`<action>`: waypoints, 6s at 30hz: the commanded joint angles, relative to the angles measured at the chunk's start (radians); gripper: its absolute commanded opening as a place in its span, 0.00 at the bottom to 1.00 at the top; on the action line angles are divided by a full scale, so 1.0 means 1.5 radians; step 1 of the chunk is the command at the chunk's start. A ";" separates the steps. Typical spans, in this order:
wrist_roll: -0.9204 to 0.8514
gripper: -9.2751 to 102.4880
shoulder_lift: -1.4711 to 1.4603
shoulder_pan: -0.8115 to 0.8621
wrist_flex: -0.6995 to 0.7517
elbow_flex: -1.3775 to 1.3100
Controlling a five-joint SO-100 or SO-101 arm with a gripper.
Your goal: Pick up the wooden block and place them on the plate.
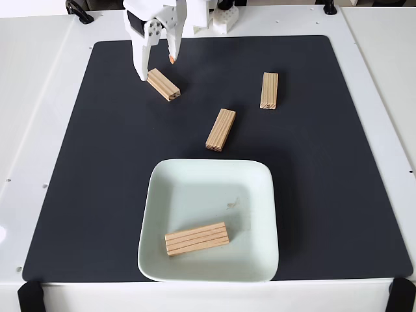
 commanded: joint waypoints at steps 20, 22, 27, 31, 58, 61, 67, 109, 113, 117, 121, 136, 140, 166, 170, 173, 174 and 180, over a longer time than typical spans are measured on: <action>0.000 0.33 -0.049 -0.030 -0.066 0.065; 0.000 0.33 -0.051 -0.029 -0.066 0.064; 0.000 0.33 -0.052 -0.008 -0.066 0.065; -0.001 0.33 -0.053 0.010 -0.066 0.065; -0.001 0.33 -0.122 0.026 -0.066 -0.031; -0.001 0.33 -0.126 0.025 -0.066 -0.032; -0.001 0.22 -0.126 0.017 -0.067 -0.030; -0.273 0.08 -0.287 -0.242 -0.432 -0.506; -0.273 0.08 -0.428 -0.247 -0.435 -0.649; -0.274 0.08 -0.526 -0.247 -0.430 -0.743; -0.274 0.08 -0.555 -0.247 -0.430 -0.767; -0.274 0.45 -0.316 -0.238 -0.237 -0.563; -0.285 0.43 -0.190 -0.244 -0.245 -0.427; -0.754 0.08 0.174 -0.328 -0.245 -0.029; -0.906 0.08 0.165 -0.320 -0.245 -0.022; -1.033 0.08 0.147 -0.319 -0.246 -0.030; -1.083 0.08 0.134 -0.319 -0.246 -0.032; -1.222 0.08 0.064 -0.320 -0.246 -0.045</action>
